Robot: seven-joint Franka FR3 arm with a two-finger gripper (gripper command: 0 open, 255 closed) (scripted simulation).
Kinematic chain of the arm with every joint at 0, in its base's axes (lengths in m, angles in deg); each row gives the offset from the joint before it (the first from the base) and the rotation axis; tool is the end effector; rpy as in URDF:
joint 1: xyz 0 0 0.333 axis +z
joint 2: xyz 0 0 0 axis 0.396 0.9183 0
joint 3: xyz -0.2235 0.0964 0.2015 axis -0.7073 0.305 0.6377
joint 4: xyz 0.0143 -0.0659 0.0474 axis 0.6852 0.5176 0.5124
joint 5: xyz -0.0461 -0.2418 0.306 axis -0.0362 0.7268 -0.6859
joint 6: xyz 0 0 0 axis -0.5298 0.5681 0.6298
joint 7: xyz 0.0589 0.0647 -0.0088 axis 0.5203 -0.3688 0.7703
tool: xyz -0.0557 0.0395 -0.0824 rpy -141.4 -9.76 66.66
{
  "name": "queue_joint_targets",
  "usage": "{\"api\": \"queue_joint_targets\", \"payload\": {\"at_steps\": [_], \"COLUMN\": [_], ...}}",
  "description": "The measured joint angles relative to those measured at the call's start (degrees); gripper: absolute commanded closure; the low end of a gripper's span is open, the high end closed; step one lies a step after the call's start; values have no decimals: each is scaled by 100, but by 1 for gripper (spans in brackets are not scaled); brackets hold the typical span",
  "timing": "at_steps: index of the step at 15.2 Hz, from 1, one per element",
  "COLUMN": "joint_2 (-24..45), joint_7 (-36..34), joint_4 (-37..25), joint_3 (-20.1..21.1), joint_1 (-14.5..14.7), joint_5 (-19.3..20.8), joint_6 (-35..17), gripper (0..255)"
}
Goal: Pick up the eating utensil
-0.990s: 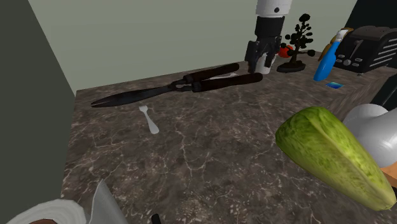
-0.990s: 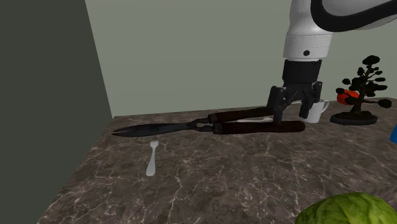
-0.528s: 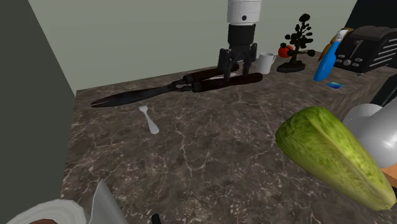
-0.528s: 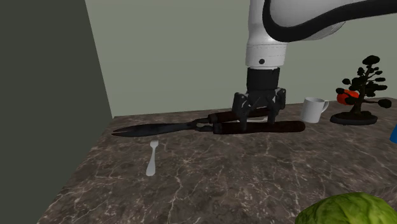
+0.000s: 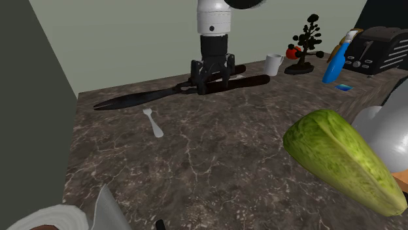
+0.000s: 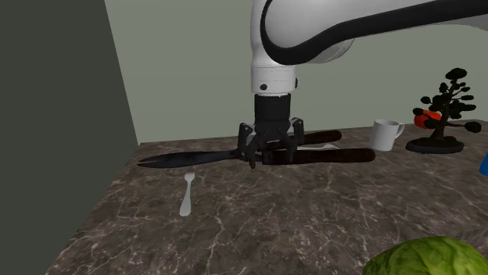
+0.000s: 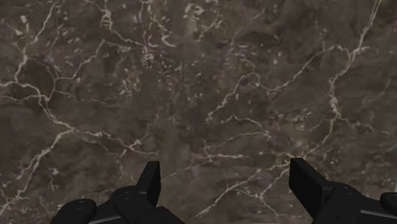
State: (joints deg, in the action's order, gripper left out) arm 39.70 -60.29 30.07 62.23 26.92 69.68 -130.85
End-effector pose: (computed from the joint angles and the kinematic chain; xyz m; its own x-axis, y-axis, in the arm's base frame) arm 0.4470 0.2243 0.5663 0.9724 -0.2224 -0.0699 -0.2222 -0.9749 0.0110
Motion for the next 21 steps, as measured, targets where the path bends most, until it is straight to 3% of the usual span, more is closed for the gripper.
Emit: {"api": "queue_joint_targets", "payload": {"at_steps": [9, 16, 21], "joint_2": [2063, 3766, 3901], "joint_7": [-1170, -1878, -1915], "joint_4": [-1981, -4024, -3828], "joint_3": [497, 571, 556], "joint_1": [439, 1143, 1176], "joint_5": [474, 967, 1002], "joint_6": [107, 568, 250], "gripper": [0, 0, 0]}}
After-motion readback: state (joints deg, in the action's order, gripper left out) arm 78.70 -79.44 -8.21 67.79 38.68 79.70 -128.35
